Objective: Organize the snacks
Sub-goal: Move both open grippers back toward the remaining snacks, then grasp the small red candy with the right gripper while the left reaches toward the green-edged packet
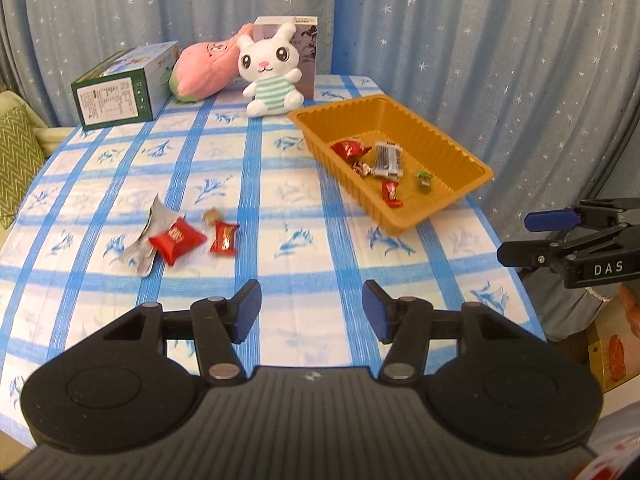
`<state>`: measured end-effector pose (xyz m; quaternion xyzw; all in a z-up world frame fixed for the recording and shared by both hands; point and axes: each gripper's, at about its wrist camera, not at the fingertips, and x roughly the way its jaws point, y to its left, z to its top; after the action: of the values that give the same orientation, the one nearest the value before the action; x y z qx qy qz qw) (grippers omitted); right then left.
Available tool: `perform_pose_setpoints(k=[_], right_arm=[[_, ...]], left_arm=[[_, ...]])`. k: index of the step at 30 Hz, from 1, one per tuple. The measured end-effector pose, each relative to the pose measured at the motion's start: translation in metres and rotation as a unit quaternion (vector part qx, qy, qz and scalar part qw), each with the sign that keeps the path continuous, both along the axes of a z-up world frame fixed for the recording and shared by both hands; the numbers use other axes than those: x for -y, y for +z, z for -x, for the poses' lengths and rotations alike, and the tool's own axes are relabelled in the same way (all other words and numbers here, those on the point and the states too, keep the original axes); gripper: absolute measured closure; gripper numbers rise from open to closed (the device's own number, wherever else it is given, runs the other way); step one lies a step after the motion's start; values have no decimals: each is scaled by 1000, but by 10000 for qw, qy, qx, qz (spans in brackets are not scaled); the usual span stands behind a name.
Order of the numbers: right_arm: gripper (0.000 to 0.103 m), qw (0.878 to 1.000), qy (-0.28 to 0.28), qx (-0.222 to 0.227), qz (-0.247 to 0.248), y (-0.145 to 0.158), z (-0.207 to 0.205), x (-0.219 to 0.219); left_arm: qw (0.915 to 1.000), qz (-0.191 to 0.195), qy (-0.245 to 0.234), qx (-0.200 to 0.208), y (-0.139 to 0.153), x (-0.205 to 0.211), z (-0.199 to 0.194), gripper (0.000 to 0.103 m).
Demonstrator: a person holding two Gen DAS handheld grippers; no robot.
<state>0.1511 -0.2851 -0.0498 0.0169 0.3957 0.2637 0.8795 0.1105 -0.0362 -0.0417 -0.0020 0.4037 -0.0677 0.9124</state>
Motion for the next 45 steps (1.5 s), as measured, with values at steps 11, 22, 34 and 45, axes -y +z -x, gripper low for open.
perform_pose_setpoints(k=[11,22,34,45], right_arm=[[26,9987,358,-318,167,-20,9,-27],[26,9964,624,-536,206,-34,3,-68],[26,9960,607,-613,210,-46,-16,-124],[27,9984,318,-453,82,-56,-48,-180]], left_arm=[[9991,-42,294,-291,-16,-24,20,50],[9978,-95,525,-405,-26,-60,24,50],[9961,-94,746,-470,-35,-111,17,51],[9952,-192,888,-364,-37,-163,-12,51]])
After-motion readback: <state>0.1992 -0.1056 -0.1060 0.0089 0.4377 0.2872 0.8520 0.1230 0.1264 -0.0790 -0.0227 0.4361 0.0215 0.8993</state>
